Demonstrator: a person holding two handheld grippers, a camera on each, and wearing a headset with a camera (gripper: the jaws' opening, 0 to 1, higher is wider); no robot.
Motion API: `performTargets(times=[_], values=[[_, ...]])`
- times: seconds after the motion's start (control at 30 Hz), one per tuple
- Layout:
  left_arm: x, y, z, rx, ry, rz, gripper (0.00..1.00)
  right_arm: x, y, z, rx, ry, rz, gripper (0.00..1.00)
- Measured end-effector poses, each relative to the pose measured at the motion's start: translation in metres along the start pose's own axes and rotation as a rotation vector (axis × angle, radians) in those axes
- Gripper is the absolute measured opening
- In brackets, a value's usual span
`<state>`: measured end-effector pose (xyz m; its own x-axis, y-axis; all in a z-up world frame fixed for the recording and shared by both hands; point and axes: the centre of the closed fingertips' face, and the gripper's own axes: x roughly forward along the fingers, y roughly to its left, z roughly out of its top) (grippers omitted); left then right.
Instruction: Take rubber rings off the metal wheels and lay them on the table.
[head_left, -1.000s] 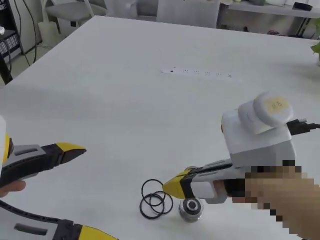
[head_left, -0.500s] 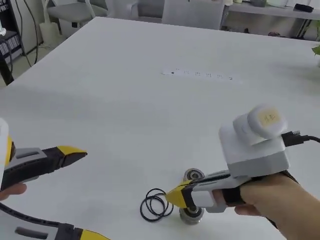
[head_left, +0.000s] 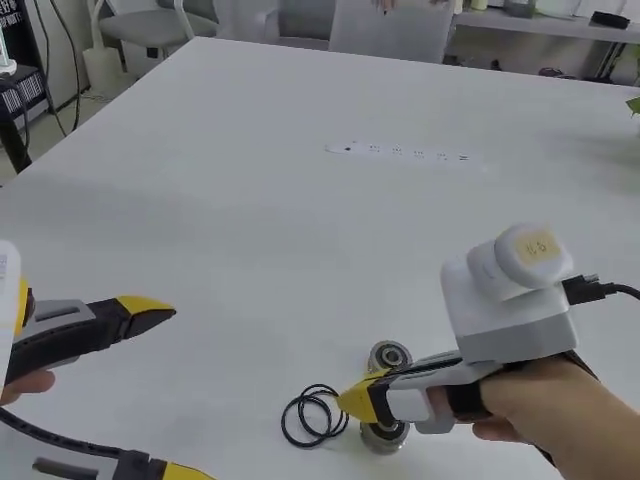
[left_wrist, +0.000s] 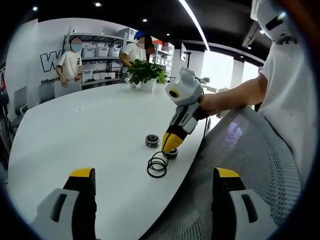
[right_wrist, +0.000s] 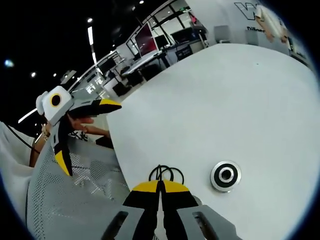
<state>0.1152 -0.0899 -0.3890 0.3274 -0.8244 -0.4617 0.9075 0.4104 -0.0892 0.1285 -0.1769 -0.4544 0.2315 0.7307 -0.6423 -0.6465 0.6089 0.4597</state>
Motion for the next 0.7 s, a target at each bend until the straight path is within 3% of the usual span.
performTargets(times=[0.3,0.43,0.7], values=[[0.0005,0.0000,-0.0003,-0.003,0.002,-0.003,0.96,-0.0003,0.0001,0.0007,0.006,-0.004,0.004,0.00],[0.0003,0.0004,0.0000,-0.005,-0.001,-0.002,0.96,-0.0023,0.0046,0.0055,0.038,-0.031,0.030,0.00],[-0.0001,0.0011,-0.0003,-0.004,-0.002,0.000,0.96,-0.0011,0.0006,0.0041,0.039,-0.025,0.018,0.00]])
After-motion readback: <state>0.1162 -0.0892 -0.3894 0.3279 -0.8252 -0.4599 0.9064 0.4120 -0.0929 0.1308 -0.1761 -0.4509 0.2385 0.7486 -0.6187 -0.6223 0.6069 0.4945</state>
